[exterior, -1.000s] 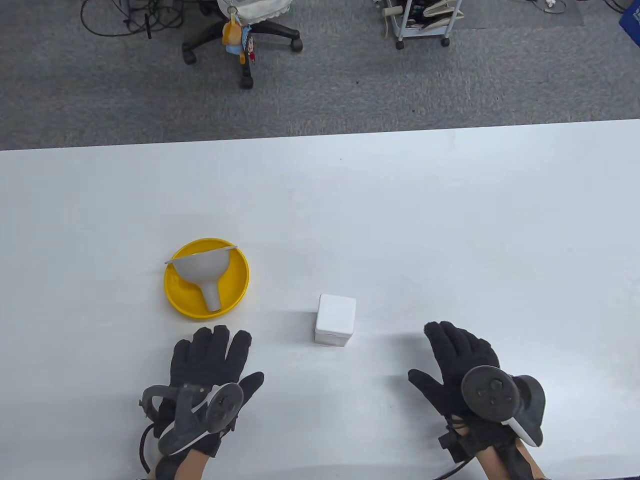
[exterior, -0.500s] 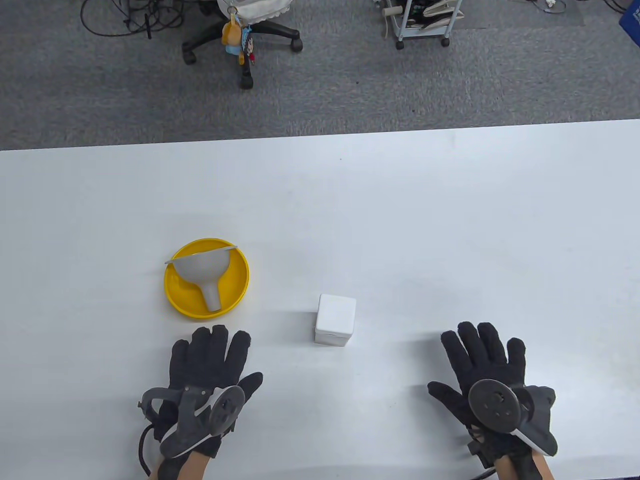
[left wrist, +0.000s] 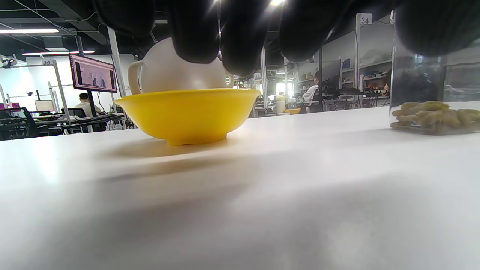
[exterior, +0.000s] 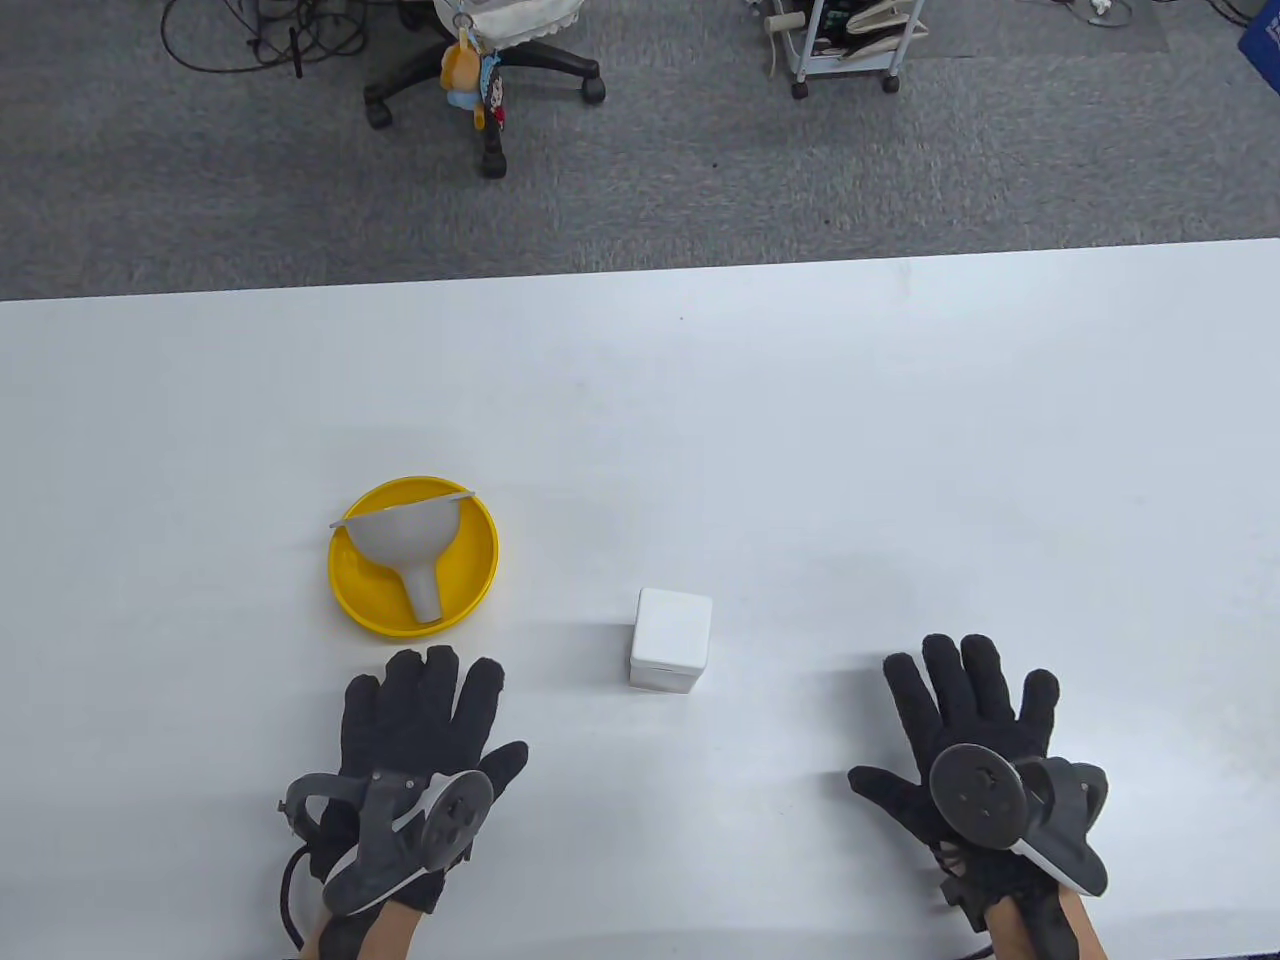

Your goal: Transfer raisins through funnel into coffee jar

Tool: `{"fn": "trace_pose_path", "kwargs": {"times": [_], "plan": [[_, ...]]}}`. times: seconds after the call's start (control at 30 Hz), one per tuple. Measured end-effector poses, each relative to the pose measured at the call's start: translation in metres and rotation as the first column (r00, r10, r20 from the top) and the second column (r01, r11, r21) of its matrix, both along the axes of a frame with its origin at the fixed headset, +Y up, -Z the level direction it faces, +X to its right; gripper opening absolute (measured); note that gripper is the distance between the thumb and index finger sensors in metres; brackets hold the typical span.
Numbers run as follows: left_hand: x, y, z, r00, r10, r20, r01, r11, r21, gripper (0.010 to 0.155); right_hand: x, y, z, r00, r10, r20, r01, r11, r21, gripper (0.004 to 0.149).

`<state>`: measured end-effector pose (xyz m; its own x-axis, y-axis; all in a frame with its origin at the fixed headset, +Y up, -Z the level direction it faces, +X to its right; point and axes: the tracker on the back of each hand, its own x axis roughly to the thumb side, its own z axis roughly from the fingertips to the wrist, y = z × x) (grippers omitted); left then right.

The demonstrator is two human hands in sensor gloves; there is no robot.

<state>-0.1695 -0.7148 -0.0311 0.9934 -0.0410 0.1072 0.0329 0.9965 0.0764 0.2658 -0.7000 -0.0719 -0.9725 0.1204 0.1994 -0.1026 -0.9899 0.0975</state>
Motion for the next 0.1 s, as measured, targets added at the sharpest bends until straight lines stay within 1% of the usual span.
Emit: {"fn": "trace_pose_path", "kwargs": {"times": [0.1], "plan": [[-0.0001,0.0002,-0.0003,1.0,-0.003,-0.005,0.003,1.0,-0.001,0.079,-0.0005,-0.0006,0.0006,1.0,-0.005,-0.004,0.005,1.0,0.004,0.096]]}}
